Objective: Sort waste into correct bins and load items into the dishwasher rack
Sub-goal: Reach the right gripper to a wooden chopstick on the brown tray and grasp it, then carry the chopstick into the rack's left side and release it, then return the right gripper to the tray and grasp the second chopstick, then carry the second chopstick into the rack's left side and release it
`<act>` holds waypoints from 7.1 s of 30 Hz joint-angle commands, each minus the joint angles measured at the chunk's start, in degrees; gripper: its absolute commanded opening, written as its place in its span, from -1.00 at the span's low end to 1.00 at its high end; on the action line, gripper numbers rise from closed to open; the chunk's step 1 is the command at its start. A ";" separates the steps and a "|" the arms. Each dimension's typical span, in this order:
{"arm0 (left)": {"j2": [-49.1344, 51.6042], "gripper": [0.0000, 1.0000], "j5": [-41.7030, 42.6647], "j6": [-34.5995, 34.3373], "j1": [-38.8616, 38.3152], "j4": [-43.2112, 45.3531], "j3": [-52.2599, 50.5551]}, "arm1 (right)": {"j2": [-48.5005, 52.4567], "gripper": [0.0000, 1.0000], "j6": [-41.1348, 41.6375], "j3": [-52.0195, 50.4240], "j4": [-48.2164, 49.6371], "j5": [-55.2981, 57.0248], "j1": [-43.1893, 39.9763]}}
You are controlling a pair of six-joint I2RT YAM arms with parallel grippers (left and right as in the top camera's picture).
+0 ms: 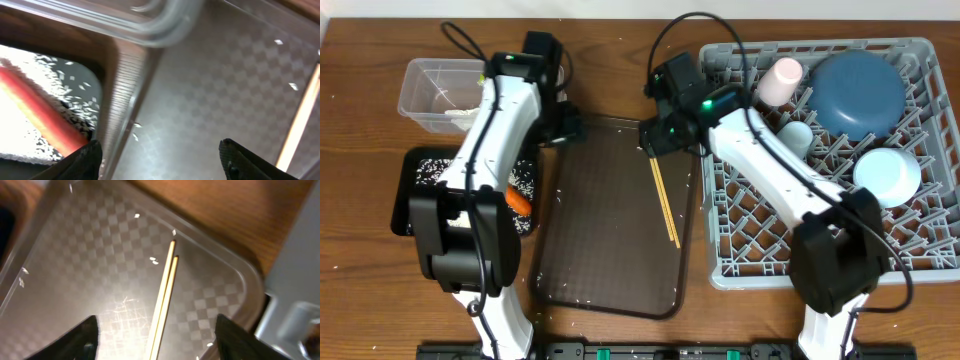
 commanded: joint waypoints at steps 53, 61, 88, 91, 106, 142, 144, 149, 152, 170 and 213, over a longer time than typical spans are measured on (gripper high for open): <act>-0.13 0.52 -0.68 -3.04 4.98 2.49 -0.04 | 20.96 -0.98 -7.02 14.34 -20.15 2.56 0.57; -0.11 0.52 -0.70 -3.02 4.98 2.49 -0.04 | 20.96 -0.97 -6.99 29.92 -28.87 1.70 -0.15; -0.09 0.53 -1.99 -2.86 4.98 2.95 -0.04 | 20.98 -0.98 -0.94 45.66 -37.70 -9.68 -20.57; -0.09 0.53 -1.99 -2.86 4.98 2.95 -0.04 | 20.98 -0.97 -0.94 44.72 -36.92 -9.62 -19.85; -0.09 0.53 -1.99 -2.86 4.98 2.93 -0.15 | 20.98 -0.01 -5.11 42.25 -35.12 -15.76 -18.88; 0.24 0.53 -1.95 -3.08 4.98 4.24 -0.74 | 21.09 -0.18 -5.57 21.97 -21.90 2.16 4.46; 0.24 0.52 -1.95 -3.08 4.98 4.22 -0.74 | 21.09 -0.20 -5.57 20.20 -20.31 2.14 4.48; 0.24 0.53 -1.95 -3.08 4.96 4.20 -0.74 | 21.11 -0.25 -5.53 15.43 -16.87 2.27 4.61; 0.24 0.53 -1.95 -3.08 4.96 4.22 -0.74 | 21.11 -0.28 -5.51 12.76 -15.93 3.78 4.61; 0.24 0.96 -1.97 -3.06 4.98 4.22 -0.74 | 21.07 -0.98 -2.84 11.39 -15.87 8.79 4.07; 0.24 0.96 -1.97 -3.06 4.98 4.22 -0.74 | 15.69 0.47 4.35 34.34 -27.87 0.15 -15.65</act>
